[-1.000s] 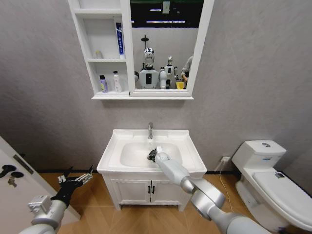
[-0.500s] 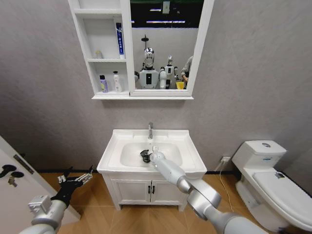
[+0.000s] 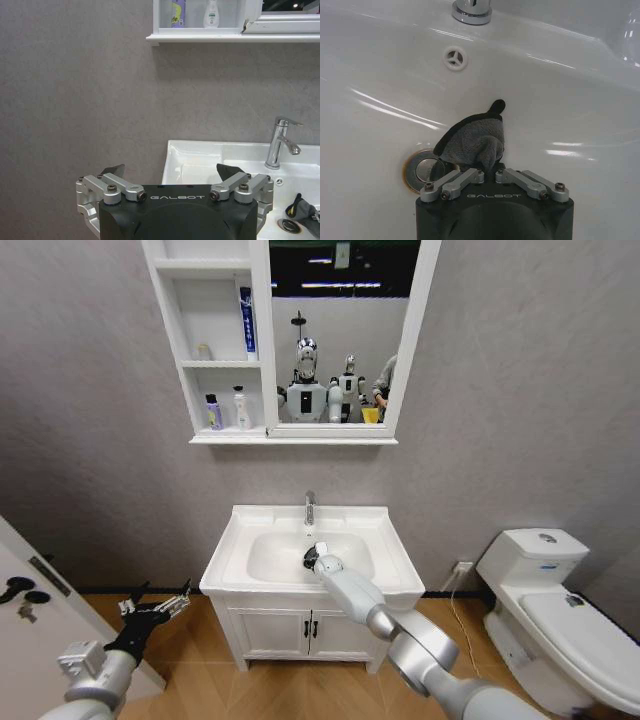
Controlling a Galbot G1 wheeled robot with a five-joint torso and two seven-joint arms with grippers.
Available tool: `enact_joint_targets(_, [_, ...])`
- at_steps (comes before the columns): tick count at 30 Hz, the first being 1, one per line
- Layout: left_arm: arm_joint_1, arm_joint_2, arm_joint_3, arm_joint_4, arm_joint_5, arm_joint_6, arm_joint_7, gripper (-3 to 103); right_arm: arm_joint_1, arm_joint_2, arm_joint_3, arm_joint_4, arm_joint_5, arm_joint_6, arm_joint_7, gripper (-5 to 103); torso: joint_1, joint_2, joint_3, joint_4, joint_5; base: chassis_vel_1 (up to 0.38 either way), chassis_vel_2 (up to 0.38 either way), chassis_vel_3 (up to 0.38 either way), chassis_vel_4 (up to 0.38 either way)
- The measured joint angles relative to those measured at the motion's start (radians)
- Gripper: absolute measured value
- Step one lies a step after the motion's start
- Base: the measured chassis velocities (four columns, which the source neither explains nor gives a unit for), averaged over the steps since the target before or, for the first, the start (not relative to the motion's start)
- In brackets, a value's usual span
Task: Move facial cleanser and shampoo from washbasin to cabinet, then wipe washbasin with towel.
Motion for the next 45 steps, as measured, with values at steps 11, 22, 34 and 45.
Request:
enact_joint_targets(11, [0.000, 0.000, 0.000, 0.000, 0.000, 0.000, 0.000, 100, 0.020, 0.041, 0.006, -0.060, 0.089, -0.003, -0.047, 5, 0.000, 0.000, 0.000, 0.0004, -0.0001, 0.000, 0.000, 0.000, 0.000])
enact_joint_targets(22, [0.000, 0.000, 0.000, 0.000, 0.000, 0.000, 0.000, 100, 0.040, 0.042, -0.029, -0.056, 0.221, -0.055, -0.079, 5, 0.000, 0.000, 0.000, 0.0002, 0.0000, 0.000, 0.000, 0.000, 0.000])
enact_joint_targets(34, [0.000, 0.000, 0.000, 0.000, 0.000, 0.000, 0.000, 100, 0.009, 0.043, -0.096, 0.039, 0.302, -0.041, -0.173, 5, 0.000, 0.000, 0.000, 0.0004, 0.0001, 0.000, 0.000, 0.000, 0.000])
enact_joint_targets(45, [0.000, 0.000, 0.000, 0.000, 0.000, 0.000, 0.000, 100, 0.030, 0.043, -0.138, 0.094, 0.402, 0.010, -0.315, 5, 0.000, 0.000, 0.000, 0.0005, 0.0001, 0.000, 0.000, 0.000, 0.000])
